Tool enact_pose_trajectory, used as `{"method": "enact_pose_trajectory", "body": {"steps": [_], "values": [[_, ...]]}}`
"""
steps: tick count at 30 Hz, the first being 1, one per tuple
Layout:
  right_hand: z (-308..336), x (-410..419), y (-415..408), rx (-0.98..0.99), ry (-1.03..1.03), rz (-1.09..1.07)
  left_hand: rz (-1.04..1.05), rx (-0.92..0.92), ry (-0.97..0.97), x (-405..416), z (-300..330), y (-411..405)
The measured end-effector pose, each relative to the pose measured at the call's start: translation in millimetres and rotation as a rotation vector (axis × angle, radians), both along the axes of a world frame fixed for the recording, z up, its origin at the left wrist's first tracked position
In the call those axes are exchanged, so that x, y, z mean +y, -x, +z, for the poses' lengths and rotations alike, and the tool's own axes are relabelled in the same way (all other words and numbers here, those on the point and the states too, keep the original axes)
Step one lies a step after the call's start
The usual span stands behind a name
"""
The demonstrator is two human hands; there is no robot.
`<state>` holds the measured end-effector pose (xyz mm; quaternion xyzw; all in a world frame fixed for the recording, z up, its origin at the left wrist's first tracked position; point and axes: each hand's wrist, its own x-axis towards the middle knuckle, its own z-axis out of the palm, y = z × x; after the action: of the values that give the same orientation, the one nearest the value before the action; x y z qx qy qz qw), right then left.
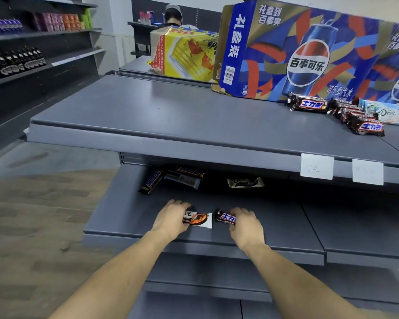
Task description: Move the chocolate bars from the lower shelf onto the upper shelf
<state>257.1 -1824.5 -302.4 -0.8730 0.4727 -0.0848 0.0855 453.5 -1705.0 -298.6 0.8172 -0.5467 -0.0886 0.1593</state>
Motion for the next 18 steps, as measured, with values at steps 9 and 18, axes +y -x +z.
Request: {"method": "enact_pose_trajectory", "body": {"steps": [9, 18], "values": [[15.8, 19.0, 19.7, -0.051, 0.076, -0.008, -0.097, -0.062, 0.068, 14.8, -1.6, 5.9], [33.6, 26.4, 65.0, -0.079, 0.133, -0.074, -0.233, -0.111, 0.132, 7.4, 17.4, 45.4]]}}
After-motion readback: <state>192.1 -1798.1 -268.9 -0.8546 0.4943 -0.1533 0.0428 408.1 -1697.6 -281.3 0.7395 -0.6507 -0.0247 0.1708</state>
